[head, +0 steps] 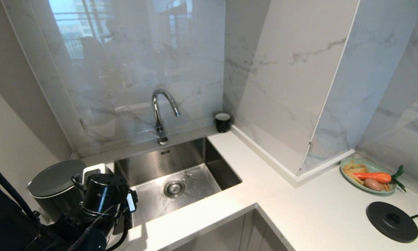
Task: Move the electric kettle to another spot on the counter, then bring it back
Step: Grab the kettle
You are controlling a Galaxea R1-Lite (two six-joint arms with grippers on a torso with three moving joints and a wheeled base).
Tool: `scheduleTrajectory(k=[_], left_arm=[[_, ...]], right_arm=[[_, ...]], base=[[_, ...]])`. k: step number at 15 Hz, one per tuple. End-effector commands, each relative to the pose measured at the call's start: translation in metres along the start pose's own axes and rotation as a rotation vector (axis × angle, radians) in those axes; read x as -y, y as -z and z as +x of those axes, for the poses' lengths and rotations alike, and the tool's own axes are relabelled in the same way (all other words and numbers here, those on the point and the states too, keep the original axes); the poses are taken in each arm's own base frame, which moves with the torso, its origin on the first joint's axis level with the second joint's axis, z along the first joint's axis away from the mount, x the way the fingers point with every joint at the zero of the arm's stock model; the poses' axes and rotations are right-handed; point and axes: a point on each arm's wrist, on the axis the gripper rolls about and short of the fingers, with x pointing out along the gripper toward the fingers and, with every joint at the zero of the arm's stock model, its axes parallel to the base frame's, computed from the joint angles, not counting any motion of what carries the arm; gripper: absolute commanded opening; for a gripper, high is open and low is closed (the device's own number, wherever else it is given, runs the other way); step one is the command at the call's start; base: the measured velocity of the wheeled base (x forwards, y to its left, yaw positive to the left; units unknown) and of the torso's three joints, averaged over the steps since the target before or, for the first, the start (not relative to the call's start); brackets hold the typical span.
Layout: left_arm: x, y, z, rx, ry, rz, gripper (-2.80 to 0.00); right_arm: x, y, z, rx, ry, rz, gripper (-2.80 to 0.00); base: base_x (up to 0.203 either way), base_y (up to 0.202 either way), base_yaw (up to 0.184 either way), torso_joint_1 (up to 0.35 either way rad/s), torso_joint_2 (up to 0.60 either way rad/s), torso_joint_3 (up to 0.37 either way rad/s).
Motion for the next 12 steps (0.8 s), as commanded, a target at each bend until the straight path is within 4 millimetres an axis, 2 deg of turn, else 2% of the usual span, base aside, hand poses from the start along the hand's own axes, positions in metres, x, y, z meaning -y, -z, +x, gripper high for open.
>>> scheduleTrajectory(k=[1,4,7,12], left_arm=[[0.001,0.006,0.009,-0.016,-0.024,0.011,0.0],[-0.003,-0.002,0.017,-0.011,-0.03,-0.016,0.0],[-0.003,-0.002,0.023,-0.021,-0.039,-0.017,0.0],[0.007,-0.001,0.037,-0.025,-0.026,-0.008,0.0]], right_arm=[[0.0,0.0,0.0,0.0,0.0,0.0,-2.8],[0.0,0.0,0.0,0.0,0.0,0.0,-2.8],[0.0,0.0,0.0,0.0,0.0,0.001,-2.8],[0.0,0.0,0.0,0.0,0.0,0.0,-2.8]], base=[[0.0,0.0,0.0,0.0,0.0,0.0],[0.0,0.0,0.0,0.0,0.0,0.0],[0.0,0.0,0.0,0.0,0.0,0.0],[0.0,0.0,0.0,0.0,0.0,0.0]])
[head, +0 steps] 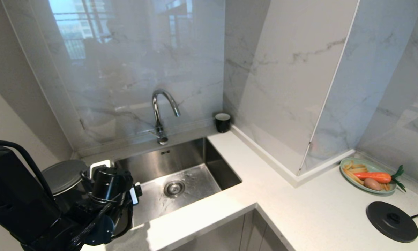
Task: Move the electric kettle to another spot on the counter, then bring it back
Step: Grab the kettle
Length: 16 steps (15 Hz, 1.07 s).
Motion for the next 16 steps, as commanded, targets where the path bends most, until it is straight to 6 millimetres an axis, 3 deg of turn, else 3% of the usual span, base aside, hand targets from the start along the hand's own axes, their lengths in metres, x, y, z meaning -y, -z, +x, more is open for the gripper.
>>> scheduleTrajectory(k=[1,6,12,16], left_arm=[[0.005,0.0,0.006,0.008,-0.001,0.005,0.0],[0.001,-0.002,0.015,0.044,-0.012,-0.016,0.0],[-0.005,0.015,0.031,0.123,-0.002,-0.012,0.0],[-0.003,0.013,0.033,0.162,0.011,-0.008,0.0]], right_arm=[[0.0,0.0,0.0,0.0,0.0,0.0,-2.8],[0.0,0.0,0.0,0.0,0.0,0.001,-2.8],[0.0,0.0,0.0,0.0,0.0,0.001,-2.8],[0.0,0.0,0.0,0.0,0.0,0.0,-2.8]], base=[[0.0,0.0,0.0,0.0,0.0,0.0],[0.0,0.0,0.0,0.0,0.0,0.0],[0.0,0.0,0.0,0.0,0.0,0.0],[0.0,0.0,0.0,0.0,0.0,0.0]])
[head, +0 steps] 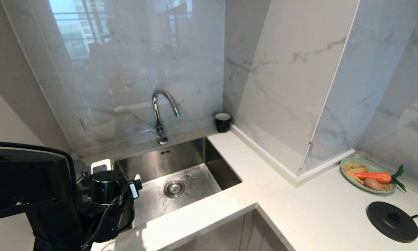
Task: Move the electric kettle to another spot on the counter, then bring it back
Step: Grab the kettle
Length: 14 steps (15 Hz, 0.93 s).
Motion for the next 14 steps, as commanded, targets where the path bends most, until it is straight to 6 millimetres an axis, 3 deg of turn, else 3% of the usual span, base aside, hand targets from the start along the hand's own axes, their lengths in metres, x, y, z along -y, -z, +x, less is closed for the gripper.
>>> scheduleTrajectory(k=[1,7,14], left_arm=[[0.002,0.003,0.004,0.001,-0.004,0.0,0.0],[0.009,0.004,0.022,0.018,-0.014,0.0,0.0],[-0.001,-0.005,0.039,0.04,-0.046,-0.011,0.0]], right_arm=[[0.0,0.0,0.0,0.0,0.0,0.0,-2.8],[0.0,0.0,0.0,0.0,0.0,0.001,-2.8],[0.0,0.0,0.0,0.0,0.0,0.0,-2.8]], base=[[0.0,0.0,0.0,0.0,0.0,0.0],[0.0,0.0,0.0,0.0,0.0,0.0],[0.0,0.0,0.0,0.0,0.0,0.0]])
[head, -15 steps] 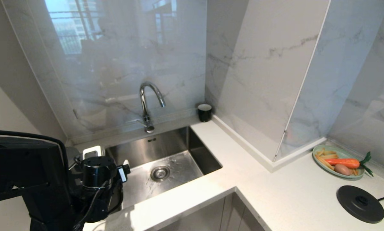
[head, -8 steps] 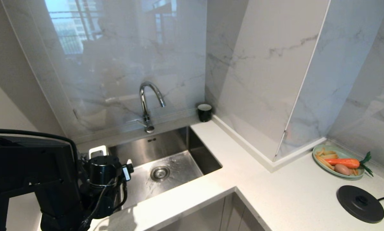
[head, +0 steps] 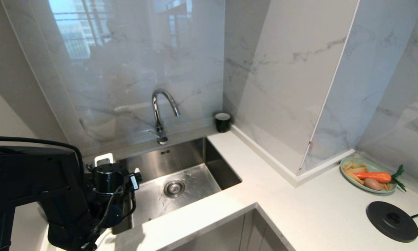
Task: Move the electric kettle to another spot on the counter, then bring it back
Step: Grab the kettle
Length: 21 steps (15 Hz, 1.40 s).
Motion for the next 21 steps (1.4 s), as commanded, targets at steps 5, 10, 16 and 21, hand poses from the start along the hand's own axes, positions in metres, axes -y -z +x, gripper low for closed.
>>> scheduleTrajectory(k=[5,10,16,21], left_arm=[[0.0025,-0.003,0.0074,0.022,-0.004,-0.012,0.0],[0.0014,-0.0051,0.0098,0.029,-0.009,-0.018,0.0],[-0.0009,-0.0055,0.0104,0.028,-0.017,-0.007,-2.8],[-0.004,-0.0064,0.0128,0.03,-0.029,-0.009,-2.8]], right_arm=[[0.0,0.0,0.0,0.0,-0.001,0.0,-2.8],[0.0,0.0,0.0,0.0,-0.001,0.001,-2.8],[0.0,0.0,0.0,0.0,-0.001,0.0,-2.8],[0.0,0.0,0.0,0.0,-0.001,0.0,-2.8]], base=[[0.0,0.0,0.0,0.0,0.0,0.0],[0.0,0.0,0.0,0.0,0.0,0.0],[0.0,0.0,0.0,0.0,0.0,0.0],[0.0,0.0,0.0,0.0,0.0,0.0]])
